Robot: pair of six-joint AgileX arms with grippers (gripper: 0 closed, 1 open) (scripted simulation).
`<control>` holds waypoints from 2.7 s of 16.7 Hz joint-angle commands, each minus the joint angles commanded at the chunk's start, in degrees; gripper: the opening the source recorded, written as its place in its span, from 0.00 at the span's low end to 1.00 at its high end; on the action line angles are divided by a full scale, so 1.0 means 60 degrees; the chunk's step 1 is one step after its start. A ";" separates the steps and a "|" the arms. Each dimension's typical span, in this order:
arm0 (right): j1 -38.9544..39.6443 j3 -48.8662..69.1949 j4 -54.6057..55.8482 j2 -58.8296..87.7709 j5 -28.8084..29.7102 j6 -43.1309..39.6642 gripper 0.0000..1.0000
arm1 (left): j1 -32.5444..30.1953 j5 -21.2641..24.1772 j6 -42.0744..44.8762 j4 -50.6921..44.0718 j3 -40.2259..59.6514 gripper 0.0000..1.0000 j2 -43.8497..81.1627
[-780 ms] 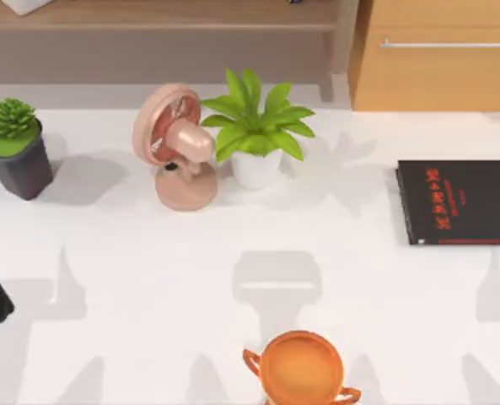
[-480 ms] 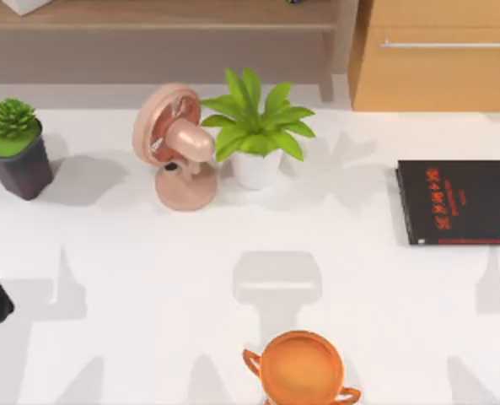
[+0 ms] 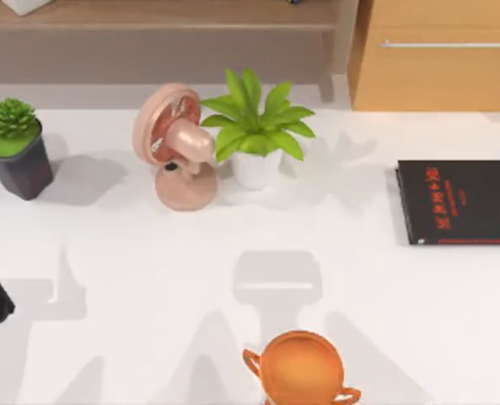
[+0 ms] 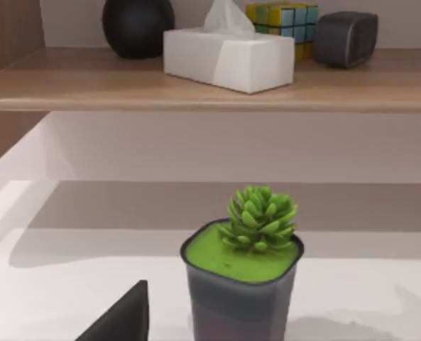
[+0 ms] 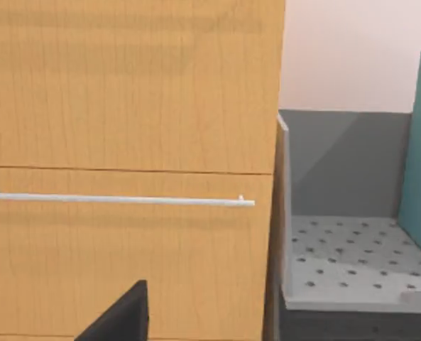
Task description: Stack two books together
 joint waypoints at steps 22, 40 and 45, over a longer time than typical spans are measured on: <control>-0.2838 0.8686 0.3460 1.2981 -0.2679 -0.0081 1.00 | 0.0000 0.0000 0.0000 0.0000 0.0000 1.00 0.0000; -0.2625 1.0163 0.2966 1.3935 -0.2432 -0.0088 0.55 | 0.0000 0.0000 0.0000 0.0000 0.0000 1.00 0.0000; -0.2625 1.0163 0.2966 1.3935 -0.2432 -0.0088 0.17 | 0.0000 0.0000 0.0000 0.0000 0.0000 1.00 0.0000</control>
